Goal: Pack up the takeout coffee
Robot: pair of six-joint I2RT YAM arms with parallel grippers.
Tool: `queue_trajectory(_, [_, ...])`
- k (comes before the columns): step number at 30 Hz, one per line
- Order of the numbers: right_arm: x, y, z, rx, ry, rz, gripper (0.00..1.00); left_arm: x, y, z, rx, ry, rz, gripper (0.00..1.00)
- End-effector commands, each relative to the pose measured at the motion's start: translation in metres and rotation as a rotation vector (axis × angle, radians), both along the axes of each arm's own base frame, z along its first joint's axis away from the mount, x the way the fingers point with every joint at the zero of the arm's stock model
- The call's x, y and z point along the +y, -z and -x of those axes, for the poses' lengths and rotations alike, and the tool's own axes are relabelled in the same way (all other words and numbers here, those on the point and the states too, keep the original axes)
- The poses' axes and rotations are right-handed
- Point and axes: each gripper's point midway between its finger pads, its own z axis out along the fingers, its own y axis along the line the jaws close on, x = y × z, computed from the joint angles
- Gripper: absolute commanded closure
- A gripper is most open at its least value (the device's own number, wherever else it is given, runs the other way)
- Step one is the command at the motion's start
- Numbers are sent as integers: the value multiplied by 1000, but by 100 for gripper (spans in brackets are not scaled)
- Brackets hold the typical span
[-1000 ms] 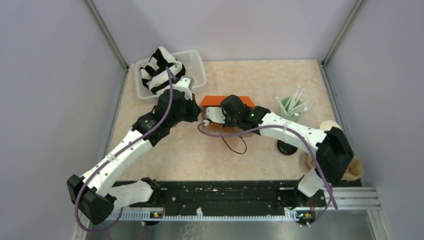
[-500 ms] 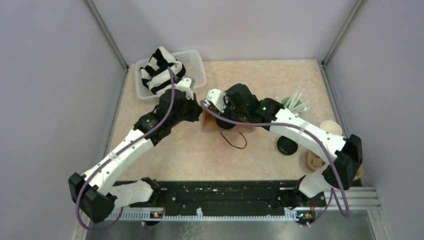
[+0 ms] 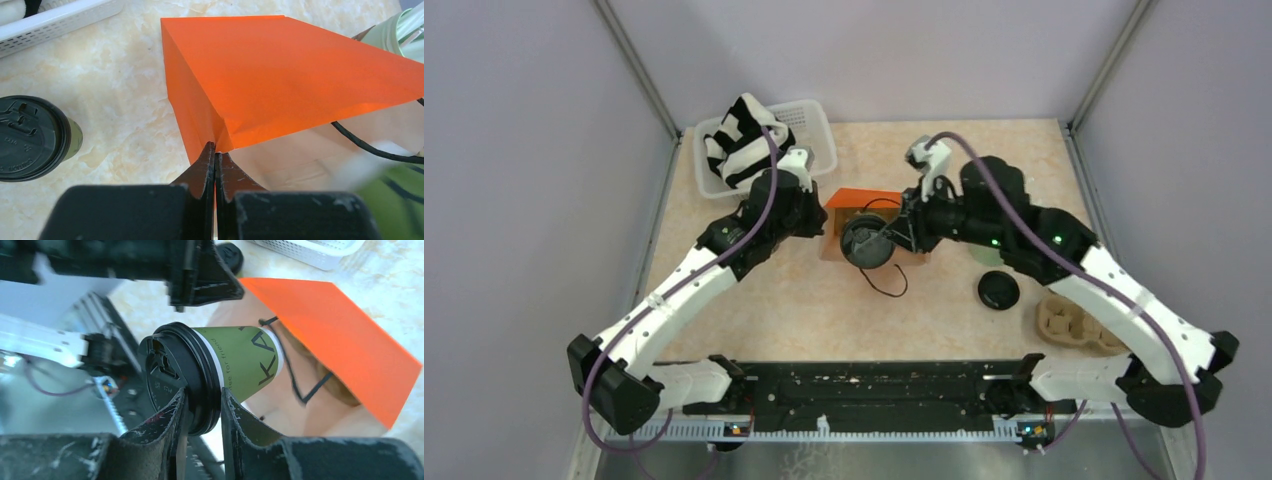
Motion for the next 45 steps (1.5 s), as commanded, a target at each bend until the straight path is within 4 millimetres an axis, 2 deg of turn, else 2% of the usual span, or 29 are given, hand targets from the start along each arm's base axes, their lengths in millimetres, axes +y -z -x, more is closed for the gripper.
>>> queue_trajectory(1, [-19,-61,40,126,52,-281,93,3,-10,-3,19,-54,12,100])
queue_trajectory(5, [-54,-77,58,143,123,-333,93,2,-12,-6,36,-65,3,100])
queue_trajectory(12, [-106,-64,96,250,195,-306,93,3,-17,-16,80,-82,-44,100])
queue_trajectory(15, [-125,-49,105,296,257,-289,93,9,-14,-22,100,-103,-79,100])
queue_trajectory(18, [-134,-21,111,364,304,-253,93,17,-10,-29,135,-123,-92,100])
queue_trajectory(21, [-125,14,112,448,319,-241,93,16,-12,-33,158,-110,-94,100])
queue_trajectory(23, [-112,30,107,477,312,-275,94,14,-15,-36,162,-99,-99,100])
queue_trajectory(26, [-90,42,103,508,265,-353,94,10,-18,-40,172,-78,-105,100])
queue_trajectory(35, [-42,118,81,608,247,-333,91,5,-27,-45,160,-52,-107,100])
queue_trajectory(41, [-27,169,77,737,275,-377,91,5,-27,-43,160,-51,-100,100])
queue_trajectory(45, [-30,188,73,760,312,-359,89,5,-24,-41,164,-46,-99,100])
